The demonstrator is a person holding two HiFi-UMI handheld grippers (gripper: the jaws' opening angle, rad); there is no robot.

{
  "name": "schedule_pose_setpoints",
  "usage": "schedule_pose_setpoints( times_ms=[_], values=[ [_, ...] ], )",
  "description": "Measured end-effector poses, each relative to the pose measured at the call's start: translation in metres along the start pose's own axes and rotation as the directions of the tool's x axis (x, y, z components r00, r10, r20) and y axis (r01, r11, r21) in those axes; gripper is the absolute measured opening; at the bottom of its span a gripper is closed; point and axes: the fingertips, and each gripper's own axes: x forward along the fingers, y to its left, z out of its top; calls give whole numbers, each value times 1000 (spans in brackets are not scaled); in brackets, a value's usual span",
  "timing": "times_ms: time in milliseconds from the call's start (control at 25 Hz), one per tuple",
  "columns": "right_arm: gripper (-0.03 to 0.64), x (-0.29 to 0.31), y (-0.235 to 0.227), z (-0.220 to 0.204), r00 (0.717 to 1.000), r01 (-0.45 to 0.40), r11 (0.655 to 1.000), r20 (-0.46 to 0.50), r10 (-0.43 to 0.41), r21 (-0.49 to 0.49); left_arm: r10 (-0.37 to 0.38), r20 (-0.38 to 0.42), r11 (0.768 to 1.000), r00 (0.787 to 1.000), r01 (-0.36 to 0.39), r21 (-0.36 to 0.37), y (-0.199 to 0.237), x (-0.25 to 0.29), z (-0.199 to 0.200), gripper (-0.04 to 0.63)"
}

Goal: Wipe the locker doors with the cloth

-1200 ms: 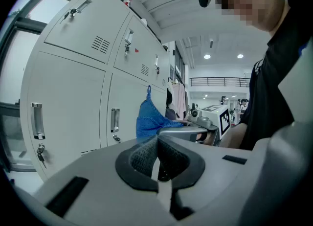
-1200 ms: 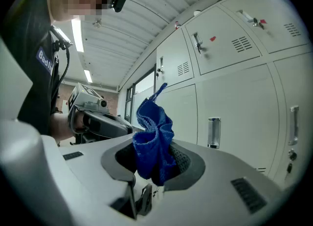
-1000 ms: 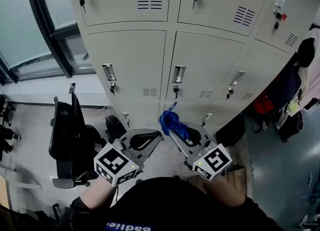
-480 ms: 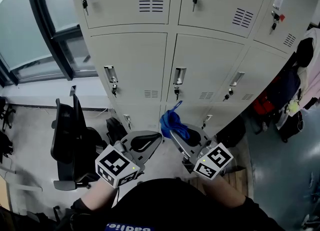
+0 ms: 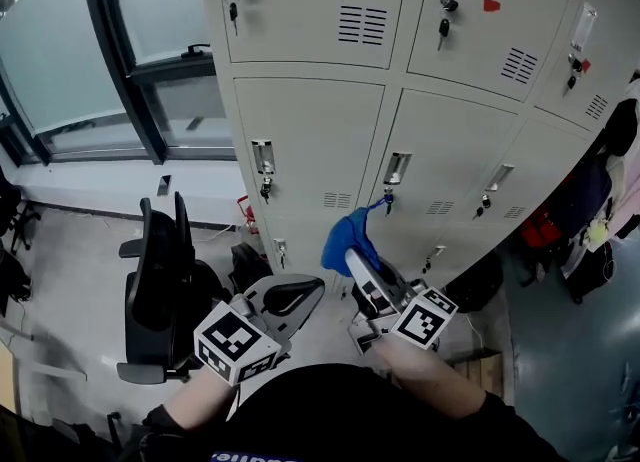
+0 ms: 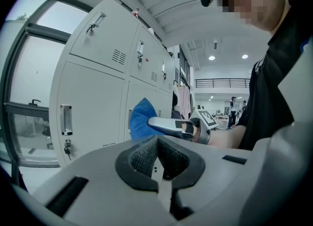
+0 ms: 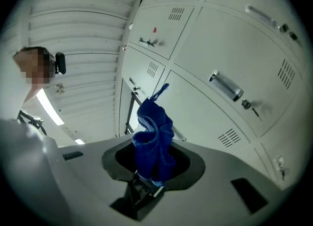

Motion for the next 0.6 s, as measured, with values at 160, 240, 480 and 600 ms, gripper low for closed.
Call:
schedule_pose_setpoints(
  times_ms=[160, 240, 480, 600],
  values=[
    [103, 24, 5, -7, 999, -5, 998, 40, 2, 66, 10, 6, 1000, 1000, -10, -7, 18, -29, -6, 8],
    [103, 29, 1, 7, 995, 2, 996, 95, -10, 84, 6, 12, 1000, 1000, -5, -14, 25, -36, -9, 8],
    [103, 26, -18, 109, 948, 64, 997, 311, -70, 30, -60, 9, 998, 998, 60, -30, 27, -15, -8, 8],
    [103, 28, -27, 154, 916, 62, 998, 397, -67, 25, -76, 9, 997, 997, 76, -21, 30, 11, 0, 8]
  ],
)
